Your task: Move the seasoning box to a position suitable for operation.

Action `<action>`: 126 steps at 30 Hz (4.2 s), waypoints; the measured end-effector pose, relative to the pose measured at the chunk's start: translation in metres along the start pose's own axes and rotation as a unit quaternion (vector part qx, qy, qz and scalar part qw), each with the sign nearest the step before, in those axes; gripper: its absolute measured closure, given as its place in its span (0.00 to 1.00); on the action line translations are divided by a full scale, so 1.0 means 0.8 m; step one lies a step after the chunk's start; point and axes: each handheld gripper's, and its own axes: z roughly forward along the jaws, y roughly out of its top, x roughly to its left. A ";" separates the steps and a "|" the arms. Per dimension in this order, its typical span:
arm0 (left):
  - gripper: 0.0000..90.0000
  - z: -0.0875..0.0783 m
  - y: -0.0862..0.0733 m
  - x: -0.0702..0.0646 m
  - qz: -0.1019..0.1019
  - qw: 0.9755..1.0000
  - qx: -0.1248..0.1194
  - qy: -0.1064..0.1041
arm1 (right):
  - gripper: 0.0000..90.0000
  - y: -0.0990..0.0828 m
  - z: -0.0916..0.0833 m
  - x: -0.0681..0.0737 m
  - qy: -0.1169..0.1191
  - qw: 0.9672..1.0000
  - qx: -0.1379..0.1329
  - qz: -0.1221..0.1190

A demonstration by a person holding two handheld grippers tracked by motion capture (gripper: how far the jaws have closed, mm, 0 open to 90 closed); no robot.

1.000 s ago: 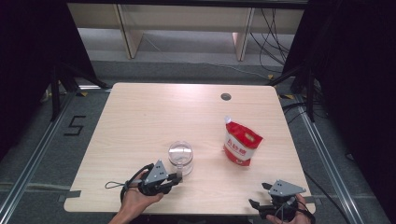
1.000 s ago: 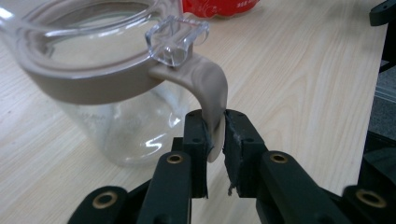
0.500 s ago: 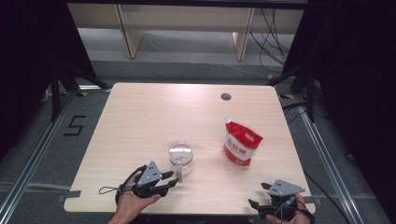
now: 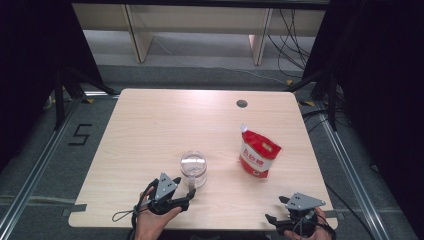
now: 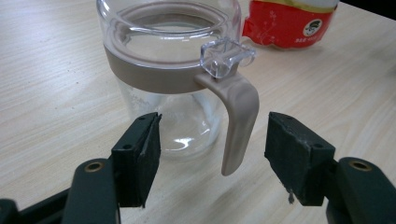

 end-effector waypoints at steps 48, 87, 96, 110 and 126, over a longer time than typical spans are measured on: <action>0.81 -0.009 0.003 0.054 0.069 0.997 -0.011 -0.013 | 0.26 0.001 0.002 0.003 0.005 1.000 0.007 0.003; 0.80 0.026 0.016 0.042 0.151 0.971 -0.022 -0.186 | 0.26 0.001 0.001 0.003 0.009 1.000 0.002 0.008; 0.80 0.027 0.019 0.043 0.163 0.971 -0.018 -0.176 | 0.26 0.001 0.001 0.003 0.009 1.000 0.001 0.006; 0.51 0.015 0.020 0.046 0.129 0.980 -0.005 -0.152 | 0.26 0.000 0.000 0.002 0.017 1.000 -0.004 0.016; 0.45 -0.012 0.023 0.046 0.049 0.988 -0.009 -0.146 | 0.26 0.016 0.003 0.001 0.024 0.999 -0.038 0.011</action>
